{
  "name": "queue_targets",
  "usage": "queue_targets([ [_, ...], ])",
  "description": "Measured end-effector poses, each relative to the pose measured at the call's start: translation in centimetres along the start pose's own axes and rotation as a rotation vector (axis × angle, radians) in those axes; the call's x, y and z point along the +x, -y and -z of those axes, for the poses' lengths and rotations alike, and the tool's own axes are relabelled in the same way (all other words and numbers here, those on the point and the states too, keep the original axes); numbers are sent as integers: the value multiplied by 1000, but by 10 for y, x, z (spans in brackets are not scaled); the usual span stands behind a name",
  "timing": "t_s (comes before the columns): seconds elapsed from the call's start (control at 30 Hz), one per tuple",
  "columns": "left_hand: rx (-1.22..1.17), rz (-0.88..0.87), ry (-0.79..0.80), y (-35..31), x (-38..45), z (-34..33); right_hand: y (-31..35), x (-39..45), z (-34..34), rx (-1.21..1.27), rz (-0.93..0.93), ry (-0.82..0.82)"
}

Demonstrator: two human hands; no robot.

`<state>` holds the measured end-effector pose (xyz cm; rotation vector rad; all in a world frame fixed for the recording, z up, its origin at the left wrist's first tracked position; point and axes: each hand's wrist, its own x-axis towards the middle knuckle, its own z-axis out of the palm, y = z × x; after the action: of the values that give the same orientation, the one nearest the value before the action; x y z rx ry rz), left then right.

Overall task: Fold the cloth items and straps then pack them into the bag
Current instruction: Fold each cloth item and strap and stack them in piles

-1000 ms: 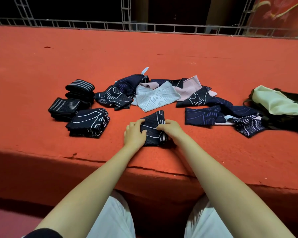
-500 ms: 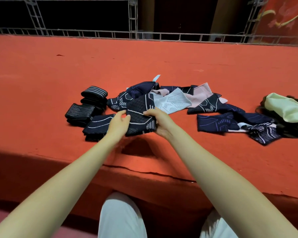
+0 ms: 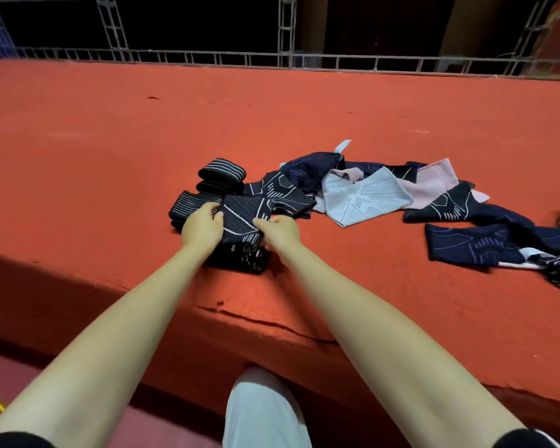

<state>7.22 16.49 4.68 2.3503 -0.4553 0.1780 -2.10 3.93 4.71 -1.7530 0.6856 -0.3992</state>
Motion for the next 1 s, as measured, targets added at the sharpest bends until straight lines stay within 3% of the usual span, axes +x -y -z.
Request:
queue_targets([
  [0.13, 133, 21, 59, 15, -6, -17, -21, 7, -8, -167, -27, -25],
  [0.2, 213, -16, -9, 12, -8, -16, -31, 10, -10, -141, -46, -49],
  [0.27, 299, -179, -128, 4, -12, -14, -30, 5, -6, -127, -27, -10],
  [0.4, 96, -334, -228, -31, -33, -18, -21, -10, 25, 85, 6, 19],
  [0.5, -106, -344, -165, -66, -54, -30, -30, -16, 66, 295, -13, -20],
  [0.63, -272, -408, -44, -108, -82, -59, -57, -28, 153, 318, -1, -184],
  [0.83, -315, -373, 259, -164, -127, -126, -110, -47, 287, 64, 48, -527],
  [1.0, -311, -304, 417, -210, -152, -186, -147, -61, 371, -157, -5, -705],
])
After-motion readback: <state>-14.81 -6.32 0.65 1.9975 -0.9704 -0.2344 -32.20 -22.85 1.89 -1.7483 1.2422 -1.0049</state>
